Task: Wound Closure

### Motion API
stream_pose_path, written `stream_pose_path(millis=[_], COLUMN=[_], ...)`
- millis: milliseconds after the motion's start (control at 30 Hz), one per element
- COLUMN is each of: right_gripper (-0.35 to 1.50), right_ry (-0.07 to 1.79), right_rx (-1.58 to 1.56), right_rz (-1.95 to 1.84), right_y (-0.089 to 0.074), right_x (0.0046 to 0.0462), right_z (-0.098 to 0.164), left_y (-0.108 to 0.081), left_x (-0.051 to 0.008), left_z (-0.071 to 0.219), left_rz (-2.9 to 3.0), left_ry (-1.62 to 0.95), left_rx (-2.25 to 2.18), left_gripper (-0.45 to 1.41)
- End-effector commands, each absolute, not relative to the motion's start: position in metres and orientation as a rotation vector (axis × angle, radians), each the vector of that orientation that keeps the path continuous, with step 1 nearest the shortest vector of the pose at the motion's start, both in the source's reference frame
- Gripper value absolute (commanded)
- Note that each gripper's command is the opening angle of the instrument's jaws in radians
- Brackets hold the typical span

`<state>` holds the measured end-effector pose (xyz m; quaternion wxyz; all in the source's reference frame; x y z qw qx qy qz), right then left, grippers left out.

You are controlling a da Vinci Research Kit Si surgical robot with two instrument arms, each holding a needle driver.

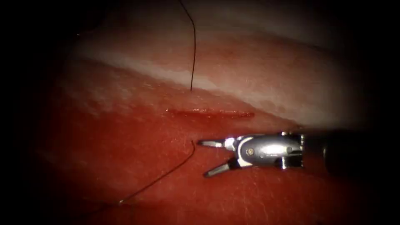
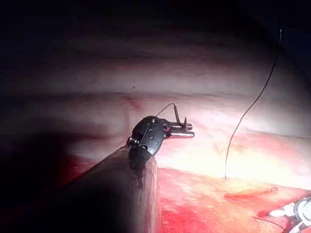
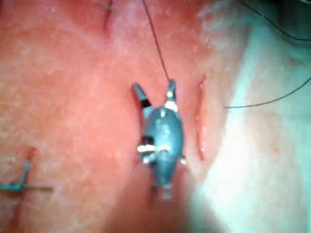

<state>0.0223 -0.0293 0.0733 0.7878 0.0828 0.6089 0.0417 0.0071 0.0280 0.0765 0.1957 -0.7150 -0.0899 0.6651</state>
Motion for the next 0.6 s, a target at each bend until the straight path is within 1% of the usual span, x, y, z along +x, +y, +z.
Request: stream_pose_path(millis=[33,467,533,600], right_gripper=[0.96,0.96,0.93,0.83], right_ry=[1.307,1.312,1.312,1.315], right_rx=[0.18,0.172,0.172,0.175], right_rz=[0.089,0.098,0.097,0.095], right_y=[-0.0291,-0.0284,-0.0285,-0.0285], right_x=[0.0229,0.026,0.026,0.0258], right_z=[0.0741,0.0756,0.0756,0.0755], left_y=[0.0286,0.0287,0.0287,0.0287], left_x=[0.0067,0.0068,0.0068,0.0068], left_z=[0.0771,0.0776,0.0777,0.0778], left_rz=[1.865,1.864,1.864,1.865], left_ry=[-0.251,-0.253,-0.252,-0.252], left_rx=[-2.006,-2.0,-1.999,-1.999], left_gripper=[-0.45,-0.45,-0.45,-0.45])
